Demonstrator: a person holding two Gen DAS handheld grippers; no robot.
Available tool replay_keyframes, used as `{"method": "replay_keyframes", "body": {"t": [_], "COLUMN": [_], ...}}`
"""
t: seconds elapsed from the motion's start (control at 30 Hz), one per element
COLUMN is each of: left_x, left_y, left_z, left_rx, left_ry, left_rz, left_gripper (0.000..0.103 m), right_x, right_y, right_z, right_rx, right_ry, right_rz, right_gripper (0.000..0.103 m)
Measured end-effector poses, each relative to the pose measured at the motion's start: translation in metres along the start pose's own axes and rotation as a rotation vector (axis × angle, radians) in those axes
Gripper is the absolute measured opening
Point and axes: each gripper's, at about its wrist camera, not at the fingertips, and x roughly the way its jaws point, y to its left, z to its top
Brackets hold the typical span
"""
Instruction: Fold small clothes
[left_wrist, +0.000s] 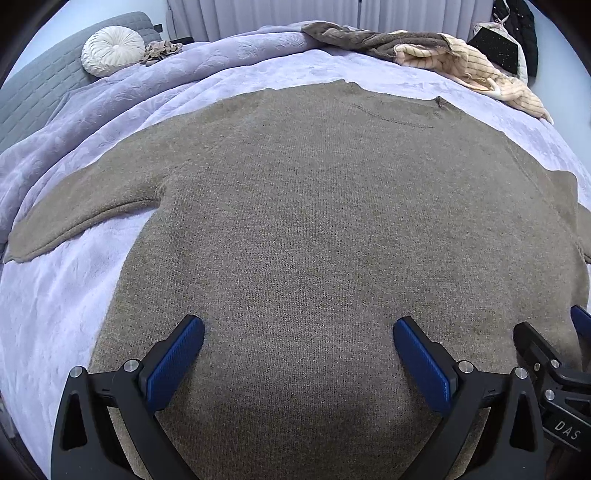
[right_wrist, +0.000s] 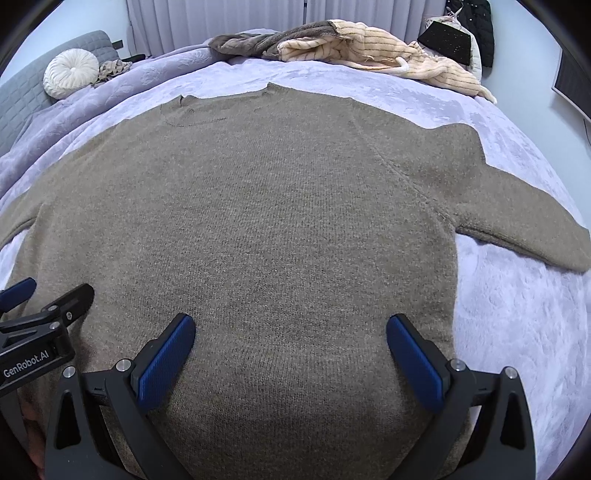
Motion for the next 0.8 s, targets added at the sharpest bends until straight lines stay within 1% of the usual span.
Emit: {"method": "replay_keyframes", "body": {"t": [0.1, 0.2, 0.27, 0.33, 0.47, 0.57, 0.7, 0.8], "left_x": [0.002, 0.0, -0.006, -0.016, -0.035, -0.048, -0.063, -0.067], "left_y": [-0.002, -0.005, -0.007, -0.012, -0.024, -0.035, -0.053, -0.066], "left_z": [0.004, 0.014, 0.019, 0.023, 0.028, 0.035, 0.046, 0.049], "left_rx": [-0.011, -0.03, -0.033, -0.03, -0.018, -0.015, 0.023, 0.042], "left_ry": [0.051, 0.122, 0.135, 0.125, 0.093, 0.076, 0.041, 0.034], "left_rz": [0.021, 0.039, 0.042, 0.032, 0.018, -0.007, -0.014, -0.022], "left_gripper": [0.103, 0.103, 0.103, 0.103, 0.103, 0.103, 0.103, 0.103], "right_x": [0.0, -0.002, -0.008, -0.02, -0.051, -0.069, -0.082, -0.086], "right_y": [0.002, 0.0, -0.004, -0.009, -0.019, -0.025, -0.038, -0.049], "right_z": [0.002, 0.009, 0.014, 0.018, 0.026, 0.033, 0.043, 0.05], "right_rx": [-0.017, -0.043, -0.038, -0.029, -0.024, -0.034, -0.02, 0.007], "right_ry": [0.023, 0.082, 0.093, 0.07, -0.012, -0.058, -0.092, -0.101], "right_rz": [-0.01, 0.012, 0.039, 0.051, 0.045, 0.014, 0.004, -0.002], "right_gripper": [0.103, 0.103, 0.103, 0.103, 0.103, 0.103, 0.103, 0.103]}}
